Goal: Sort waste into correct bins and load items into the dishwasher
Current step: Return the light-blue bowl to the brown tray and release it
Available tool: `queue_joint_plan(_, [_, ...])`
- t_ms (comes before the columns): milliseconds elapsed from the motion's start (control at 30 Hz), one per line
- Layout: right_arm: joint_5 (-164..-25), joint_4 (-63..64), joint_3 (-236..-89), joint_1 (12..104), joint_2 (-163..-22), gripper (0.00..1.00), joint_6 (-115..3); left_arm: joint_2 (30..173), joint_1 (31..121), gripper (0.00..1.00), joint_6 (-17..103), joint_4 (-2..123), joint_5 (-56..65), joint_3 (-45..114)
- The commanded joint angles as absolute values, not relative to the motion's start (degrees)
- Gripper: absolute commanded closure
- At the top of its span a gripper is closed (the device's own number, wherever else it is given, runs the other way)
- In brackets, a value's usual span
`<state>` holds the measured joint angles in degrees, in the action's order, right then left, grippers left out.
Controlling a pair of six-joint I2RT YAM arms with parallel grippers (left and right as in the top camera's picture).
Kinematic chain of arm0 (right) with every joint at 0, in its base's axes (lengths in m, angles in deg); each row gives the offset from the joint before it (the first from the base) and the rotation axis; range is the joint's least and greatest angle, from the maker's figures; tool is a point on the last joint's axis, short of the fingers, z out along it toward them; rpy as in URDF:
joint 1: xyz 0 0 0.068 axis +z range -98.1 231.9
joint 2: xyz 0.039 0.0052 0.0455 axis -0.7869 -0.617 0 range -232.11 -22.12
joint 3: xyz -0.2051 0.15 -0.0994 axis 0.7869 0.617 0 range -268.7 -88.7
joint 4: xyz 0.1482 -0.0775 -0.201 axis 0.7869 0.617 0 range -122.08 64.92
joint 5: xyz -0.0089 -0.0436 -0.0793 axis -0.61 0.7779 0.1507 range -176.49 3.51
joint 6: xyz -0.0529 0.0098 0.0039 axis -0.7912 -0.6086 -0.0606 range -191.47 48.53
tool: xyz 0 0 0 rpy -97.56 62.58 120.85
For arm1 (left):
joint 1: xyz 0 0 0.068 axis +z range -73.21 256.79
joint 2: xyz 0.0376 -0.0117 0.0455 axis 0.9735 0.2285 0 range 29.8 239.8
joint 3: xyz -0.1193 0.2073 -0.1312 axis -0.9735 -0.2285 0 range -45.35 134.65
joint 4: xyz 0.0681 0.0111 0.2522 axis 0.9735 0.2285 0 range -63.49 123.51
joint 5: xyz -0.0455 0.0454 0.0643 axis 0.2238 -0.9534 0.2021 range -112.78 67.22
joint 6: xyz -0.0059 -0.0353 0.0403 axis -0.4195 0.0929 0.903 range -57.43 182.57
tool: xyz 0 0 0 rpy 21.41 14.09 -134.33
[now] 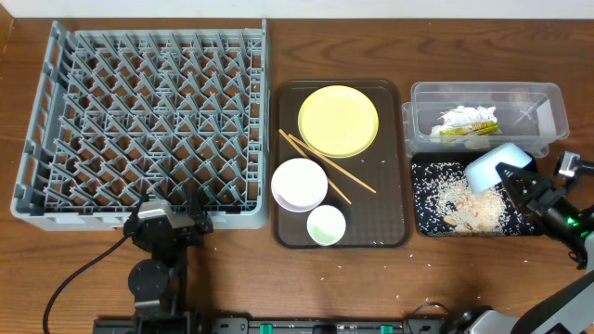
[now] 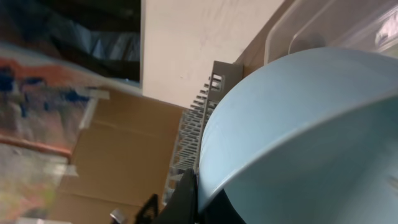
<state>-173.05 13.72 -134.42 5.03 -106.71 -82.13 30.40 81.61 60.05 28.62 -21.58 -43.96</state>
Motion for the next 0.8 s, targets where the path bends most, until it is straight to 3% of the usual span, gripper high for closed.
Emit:
queue_joint_plan(0, [-174.8, 13.8, -134.1, 4.7, -106.1, 0.99, -75.5, 30.0, 81.8, 0.07, 60.6, 30.6, -22.3, -45.1])
queue_joint_plan(500, [-174.4, 12.9, -134.1, 5.3, -106.1, 0.99, -73.8, 30.0, 81.8, 0.08, 60.6, 30.6, -22.3, -45.1])
queue_joint_plan(767, [-165.1, 13.0, -138.6, 18.2, -104.4, 0.99, -69.6, 30.0, 81.8, 0.08, 60.6, 30.6, -22.3, -45.1])
